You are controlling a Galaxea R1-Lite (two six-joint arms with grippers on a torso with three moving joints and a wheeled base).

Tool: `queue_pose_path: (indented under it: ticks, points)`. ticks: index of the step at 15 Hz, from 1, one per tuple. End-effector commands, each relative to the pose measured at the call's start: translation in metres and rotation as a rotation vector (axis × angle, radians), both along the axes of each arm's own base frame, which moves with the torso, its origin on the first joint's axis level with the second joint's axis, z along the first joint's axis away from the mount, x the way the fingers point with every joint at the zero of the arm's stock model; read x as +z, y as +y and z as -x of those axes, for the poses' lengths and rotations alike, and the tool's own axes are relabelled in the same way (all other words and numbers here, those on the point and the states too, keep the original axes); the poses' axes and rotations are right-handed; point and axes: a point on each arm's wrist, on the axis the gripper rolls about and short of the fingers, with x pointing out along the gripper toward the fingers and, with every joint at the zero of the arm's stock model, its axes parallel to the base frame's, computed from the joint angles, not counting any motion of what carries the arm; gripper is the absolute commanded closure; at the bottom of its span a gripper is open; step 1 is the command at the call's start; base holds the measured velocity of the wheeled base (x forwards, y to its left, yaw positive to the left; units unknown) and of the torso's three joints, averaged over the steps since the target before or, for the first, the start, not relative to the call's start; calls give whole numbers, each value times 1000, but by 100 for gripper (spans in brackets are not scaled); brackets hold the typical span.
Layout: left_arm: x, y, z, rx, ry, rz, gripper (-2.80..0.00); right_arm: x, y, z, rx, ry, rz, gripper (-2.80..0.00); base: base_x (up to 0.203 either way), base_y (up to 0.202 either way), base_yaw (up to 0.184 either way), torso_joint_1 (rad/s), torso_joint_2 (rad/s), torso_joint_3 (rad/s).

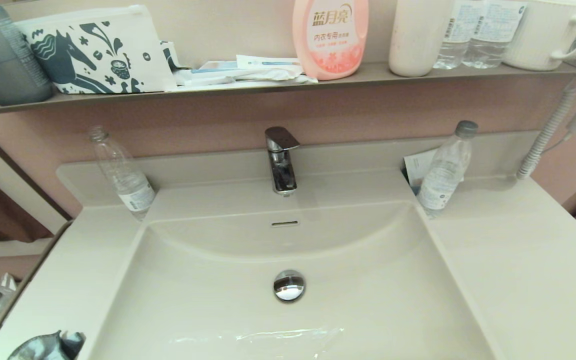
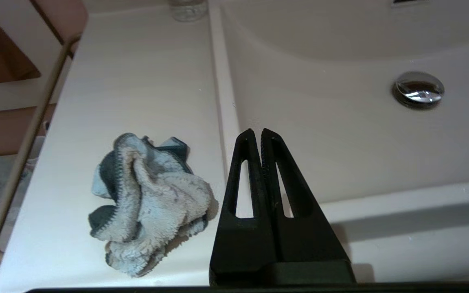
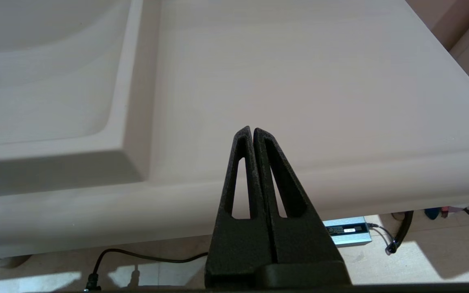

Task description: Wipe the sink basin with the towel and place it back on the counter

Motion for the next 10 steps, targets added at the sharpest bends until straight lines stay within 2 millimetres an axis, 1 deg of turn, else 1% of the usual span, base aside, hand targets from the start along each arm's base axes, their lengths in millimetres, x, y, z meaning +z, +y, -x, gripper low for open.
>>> queue_pose_path:
  ticks: [1,5,10]
  points:
    - [-8,0,-3,-12,27,-8,0,0,0,0,-1,1,0,0,0,0,0,0,0,0]
    - [-9,-1,-4,-41,18,-17,0,0,0,0,1,1,0,0,0,0,0,0,0,0]
    - [-9,-1,-4,-34,16,11,0,0,0,0,0,0,0,0,0,0,0,0,0,0]
